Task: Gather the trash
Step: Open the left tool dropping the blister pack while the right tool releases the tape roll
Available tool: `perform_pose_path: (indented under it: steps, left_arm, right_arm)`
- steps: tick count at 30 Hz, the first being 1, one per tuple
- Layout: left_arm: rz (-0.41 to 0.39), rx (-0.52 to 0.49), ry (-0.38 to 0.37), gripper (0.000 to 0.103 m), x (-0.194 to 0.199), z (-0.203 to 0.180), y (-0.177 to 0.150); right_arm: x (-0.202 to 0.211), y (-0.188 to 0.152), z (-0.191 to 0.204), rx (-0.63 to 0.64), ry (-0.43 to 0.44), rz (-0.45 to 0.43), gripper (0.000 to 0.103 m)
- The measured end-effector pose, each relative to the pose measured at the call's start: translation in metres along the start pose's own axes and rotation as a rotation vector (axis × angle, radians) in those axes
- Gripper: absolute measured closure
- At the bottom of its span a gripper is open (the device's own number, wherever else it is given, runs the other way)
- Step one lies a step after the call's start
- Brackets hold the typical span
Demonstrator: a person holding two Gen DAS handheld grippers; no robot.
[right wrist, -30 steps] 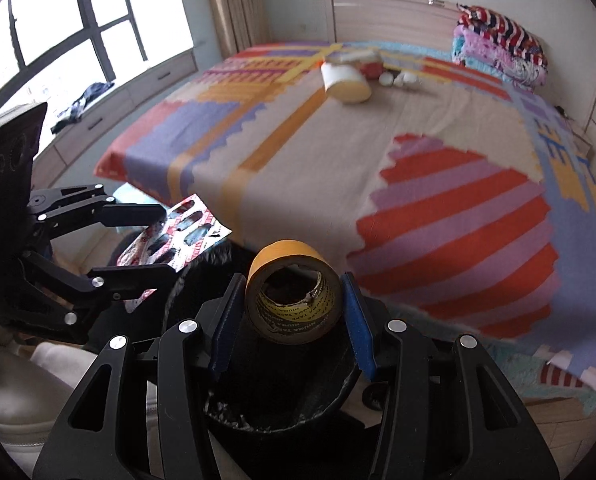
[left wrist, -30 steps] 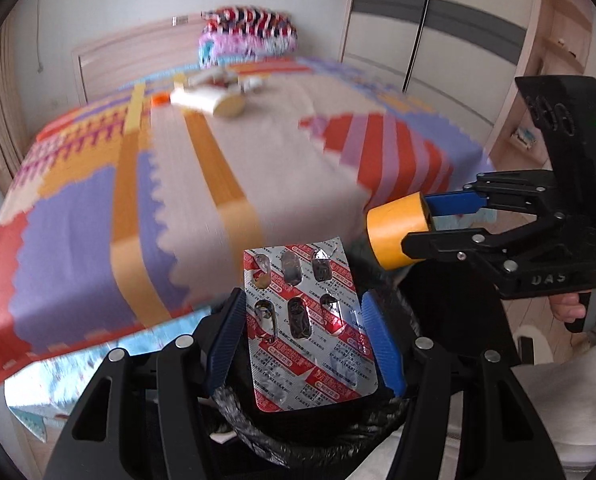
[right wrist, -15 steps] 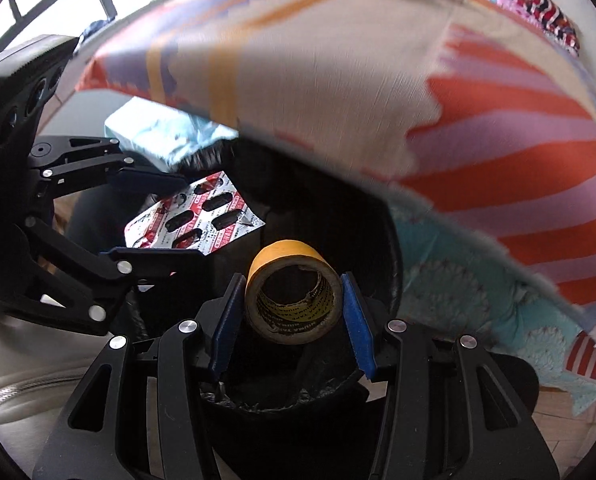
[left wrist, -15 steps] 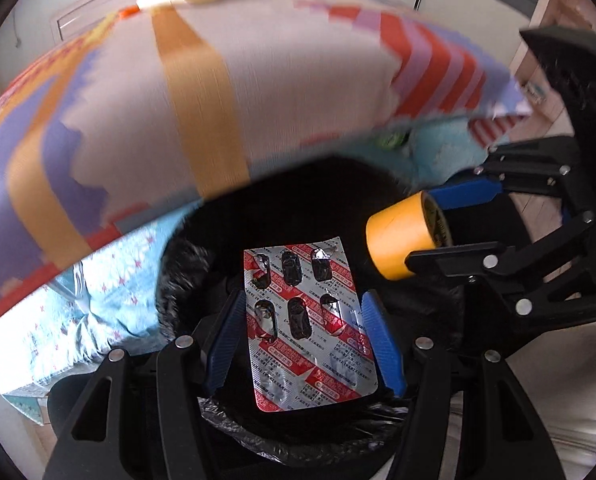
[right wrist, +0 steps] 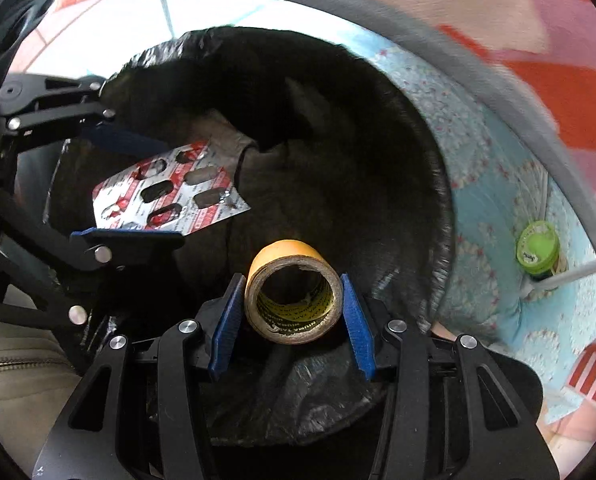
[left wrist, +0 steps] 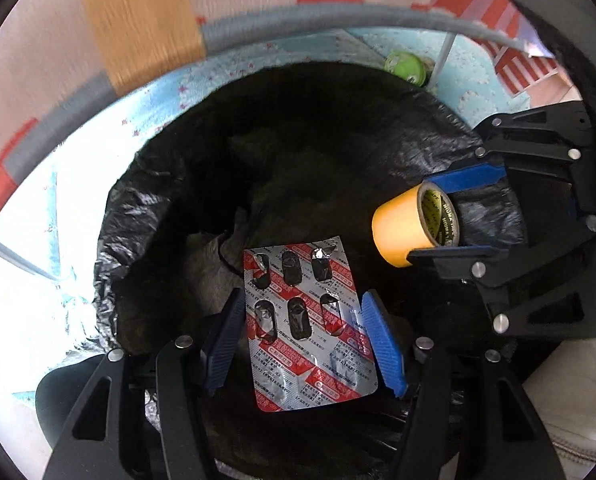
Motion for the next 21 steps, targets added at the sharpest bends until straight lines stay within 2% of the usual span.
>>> perform_pose_path:
  steps: [3, 9, 12, 18, 21]
  left_arm:
    - [0.014, -0.014, 0.029, 0.045, -0.005, -0.0011, -0.0004]
    - [0.016, -0.007, 0.029, 0.044, -0.0044, 0.0008, -0.001]
    - [0.017, -0.005, 0.027, 0.037, -0.0051, 0.0031, -0.0026]
    - [0.013, 0.011, 0.02, 0.036, -0.007, 0.0053, 0.0001]
    - [0.008, 0.016, 0.026, 0.03, -0.0047, 0.0047, 0.0005]
  right_arm:
    - [-0.0077, 0.0047, 0.0023, 0.035, -0.009, 0.005, 0.055]
    - [-0.0079, 0.0039, 0.0092, 0.046, -0.007, 0.005, 0.055]
    - [-0.0063, 0.004, 0.0111, 0.042, -0.001, 0.004, 0.055]
    - [-0.0085, 0.0041, 0.0094, 0.037, 0.008, 0.005, 0.055]
    - [-0.0101, 0.0035, 0.0078, 0.034, 0.014, 0.009, 0.055]
Point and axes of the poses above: each gripper's, at about its wrist camera, not at the fingertips, and x roughly against the way its jaws point, z to its left, y to its top, the point moved 6 cm from there along -x, roughly the way its jaws point, and after that the axes turned 15 degrees about -z, right-handed, at the moved point
